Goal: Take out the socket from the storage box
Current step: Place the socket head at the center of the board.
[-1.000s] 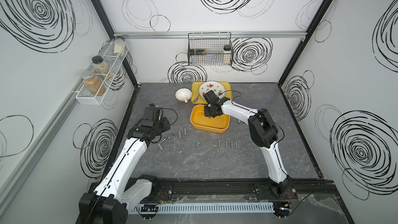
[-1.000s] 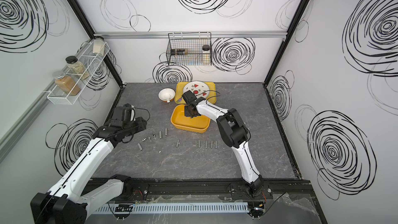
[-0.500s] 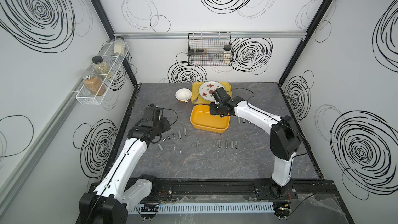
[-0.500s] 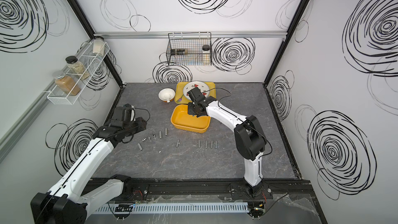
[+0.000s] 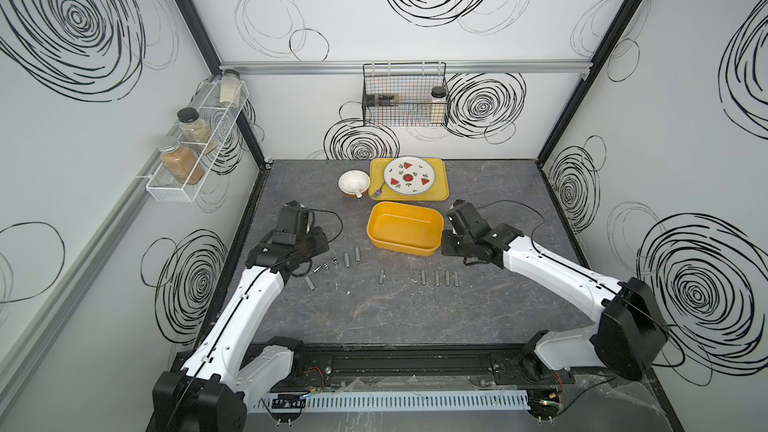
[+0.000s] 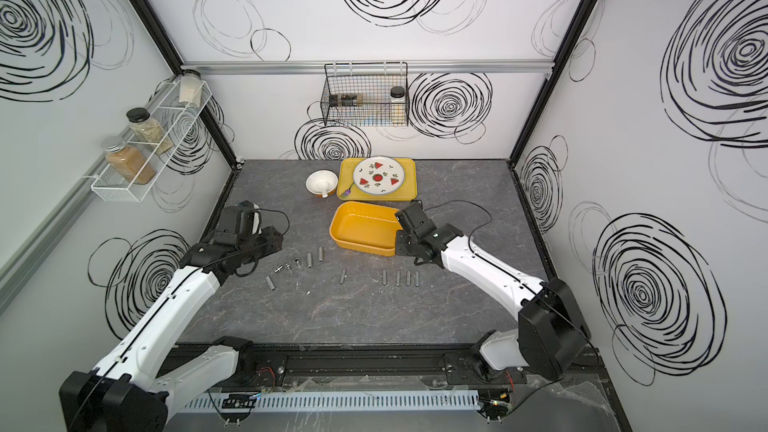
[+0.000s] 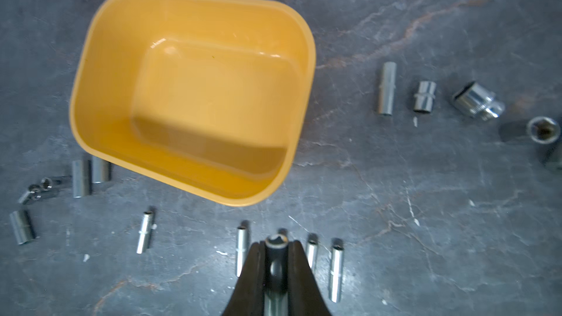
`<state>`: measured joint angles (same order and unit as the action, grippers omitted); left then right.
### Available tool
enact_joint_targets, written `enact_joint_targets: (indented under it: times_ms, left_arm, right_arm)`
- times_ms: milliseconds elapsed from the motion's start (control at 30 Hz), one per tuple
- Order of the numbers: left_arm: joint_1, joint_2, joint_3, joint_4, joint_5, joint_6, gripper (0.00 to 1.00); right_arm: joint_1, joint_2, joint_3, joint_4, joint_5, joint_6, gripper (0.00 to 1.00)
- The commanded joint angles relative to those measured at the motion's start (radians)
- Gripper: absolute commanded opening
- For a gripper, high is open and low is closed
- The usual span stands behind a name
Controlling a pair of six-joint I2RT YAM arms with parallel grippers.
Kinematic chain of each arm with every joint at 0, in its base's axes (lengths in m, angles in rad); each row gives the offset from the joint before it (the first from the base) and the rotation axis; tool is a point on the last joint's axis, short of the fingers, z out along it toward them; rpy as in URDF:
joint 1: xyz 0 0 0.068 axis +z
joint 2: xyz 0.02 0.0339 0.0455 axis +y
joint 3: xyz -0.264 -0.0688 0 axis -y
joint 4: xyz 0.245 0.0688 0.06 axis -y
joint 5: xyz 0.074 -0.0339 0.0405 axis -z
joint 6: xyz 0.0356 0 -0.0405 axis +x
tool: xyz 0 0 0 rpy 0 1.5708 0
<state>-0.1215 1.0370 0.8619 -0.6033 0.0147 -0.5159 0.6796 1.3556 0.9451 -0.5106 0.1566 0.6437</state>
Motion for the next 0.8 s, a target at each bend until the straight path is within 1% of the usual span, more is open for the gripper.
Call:
enact_joint_targets:
  times_ms: [0,100,233,533,767]
  left_arm:
    - [0.001,-0.011,-0.008,0.033,-0.015,-0.003,0.43]
    - [-0.001,-0.004,-0.008,0.034,-0.012,-0.004,0.43]
    - [-0.001,0.005,-0.007,0.033,-0.005,-0.001,0.43]
    - [0.0,0.009,-0.008,0.034,-0.007,-0.001,0.43]
    - [-0.003,0.011,-0.009,0.034,-0.009,-0.001,0.43]
  right_arm:
    - [0.006,-0.056,-0.108,0.005,0.056,0.018,0.1]
    - [0.005,-0.101,-0.185,0.036,0.065,0.026,0.1]
    - [0.001,-0.124,-0.256,0.076,0.092,0.034,0.11]
    - [-0.014,-0.102,-0.319,0.133,0.109,0.02,0.12]
    - [-0.037,-0.055,-0.344,0.185,0.069,0.005,0.13]
